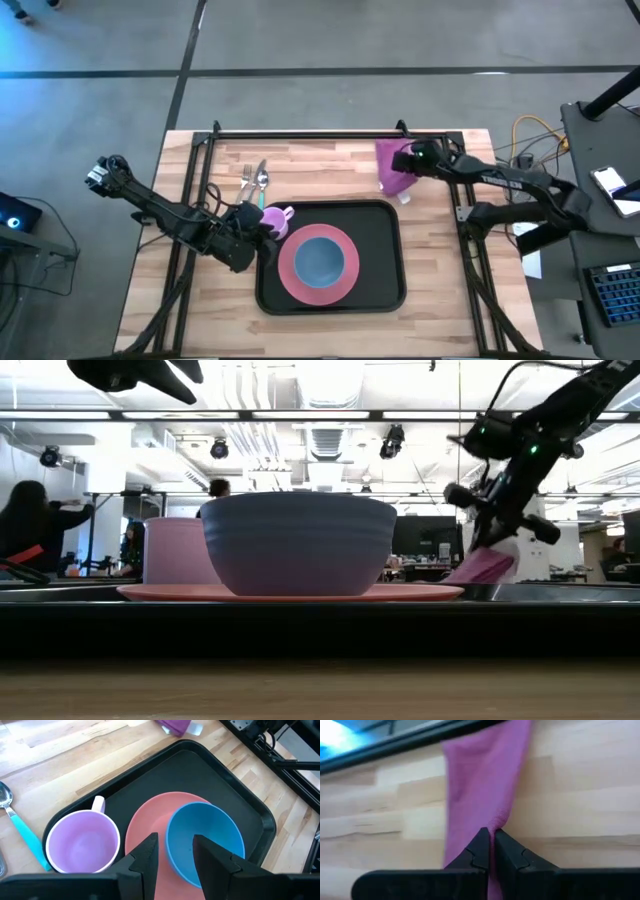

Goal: Set up tray
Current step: Put the purple napkin to the right of the pink plate on the black tray

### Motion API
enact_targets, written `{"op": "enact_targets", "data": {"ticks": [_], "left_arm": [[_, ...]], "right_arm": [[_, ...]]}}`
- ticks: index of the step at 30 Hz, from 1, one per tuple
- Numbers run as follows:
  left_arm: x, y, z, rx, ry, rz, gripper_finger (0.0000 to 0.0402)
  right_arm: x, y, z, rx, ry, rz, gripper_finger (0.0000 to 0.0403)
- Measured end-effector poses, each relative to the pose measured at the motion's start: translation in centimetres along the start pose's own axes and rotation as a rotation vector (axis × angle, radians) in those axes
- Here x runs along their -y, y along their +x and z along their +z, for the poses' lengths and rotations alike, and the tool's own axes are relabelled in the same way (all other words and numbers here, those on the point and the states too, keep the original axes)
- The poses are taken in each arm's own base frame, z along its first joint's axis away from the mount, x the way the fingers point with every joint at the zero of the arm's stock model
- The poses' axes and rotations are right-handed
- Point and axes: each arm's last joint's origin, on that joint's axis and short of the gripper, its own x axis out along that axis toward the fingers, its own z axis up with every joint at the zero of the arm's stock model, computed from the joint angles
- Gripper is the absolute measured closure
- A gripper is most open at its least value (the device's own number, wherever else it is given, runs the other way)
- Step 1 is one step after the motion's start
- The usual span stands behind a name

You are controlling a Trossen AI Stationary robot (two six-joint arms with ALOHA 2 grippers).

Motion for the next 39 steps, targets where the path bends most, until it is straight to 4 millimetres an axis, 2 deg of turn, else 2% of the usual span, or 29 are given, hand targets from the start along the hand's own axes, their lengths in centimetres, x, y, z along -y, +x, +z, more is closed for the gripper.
{"op": "enact_targets", "data": {"ticks": [5,13,17,22,27,30,34,39], "left_arm": [[0.0,0.0,0.0,0.000,0.007,0.000,0.0299],[0.0,0.0,0.0,0.000,0.018,0.001,0.0299],[0.0,0.0,0.0,0.001,0.019,0.000,0.0299],[0.0,0.0,0.0,0.000,0.019,0.000,0.0299],[0.0,0.0,0.0,0.000,0.019,0.001,0.0299],[0.0,0.0,0.0,0.001,0.019,0.001,0.0299],[-0.1,0.2,0.3,0.006,0.010,0.010,0.0299],[-0.3,0.5,0.6,0.012,-0.003,0.023,0.0299]], "right_arm": [[0.1,-0.8,-0.2,-0.006,0.040,-0.001,0.0394],[1.8,0.6,-1.8,-0.165,0.008,-0.225,0.0377],[2.0,1.4,-2.3,-0.224,-0.020,-0.257,0.0340],[2.0,1.5,-2.4,-0.231,-0.030,-0.260,0.0267],[1.6,1.0,-1.8,-0.156,-0.043,-0.210,0.0189],[1.4,1.3,-0.7,-0.092,-0.015,-0.157,0.0154],[2.2,2.7,0.9,-0.056,0.024,-0.164,0.0129],[3.0,4.6,1.7,-0.079,0.052,-0.217,0.0120]]}}
